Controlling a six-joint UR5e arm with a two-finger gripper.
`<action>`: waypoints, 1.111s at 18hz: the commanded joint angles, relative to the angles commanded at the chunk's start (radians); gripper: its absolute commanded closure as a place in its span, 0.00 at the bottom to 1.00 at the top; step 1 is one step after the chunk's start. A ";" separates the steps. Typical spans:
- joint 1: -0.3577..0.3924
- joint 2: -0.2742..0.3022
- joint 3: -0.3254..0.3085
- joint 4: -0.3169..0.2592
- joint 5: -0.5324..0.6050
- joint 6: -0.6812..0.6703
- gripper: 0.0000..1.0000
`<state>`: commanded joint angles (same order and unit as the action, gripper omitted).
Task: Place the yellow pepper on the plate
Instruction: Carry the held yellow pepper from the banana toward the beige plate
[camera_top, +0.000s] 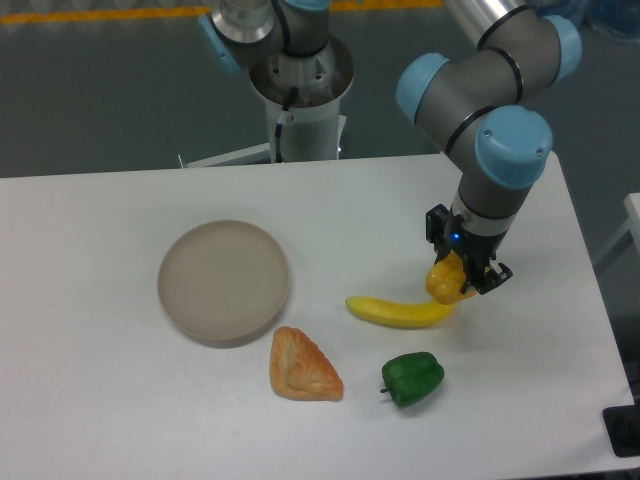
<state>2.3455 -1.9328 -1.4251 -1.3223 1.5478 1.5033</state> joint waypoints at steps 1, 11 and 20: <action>0.000 0.000 0.000 -0.002 0.000 0.000 0.63; -0.142 0.026 -0.028 -0.003 -0.034 -0.155 0.63; -0.333 0.090 -0.162 0.014 -0.061 -0.314 0.63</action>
<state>2.0127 -1.8423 -1.5876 -1.3085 1.4864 1.1891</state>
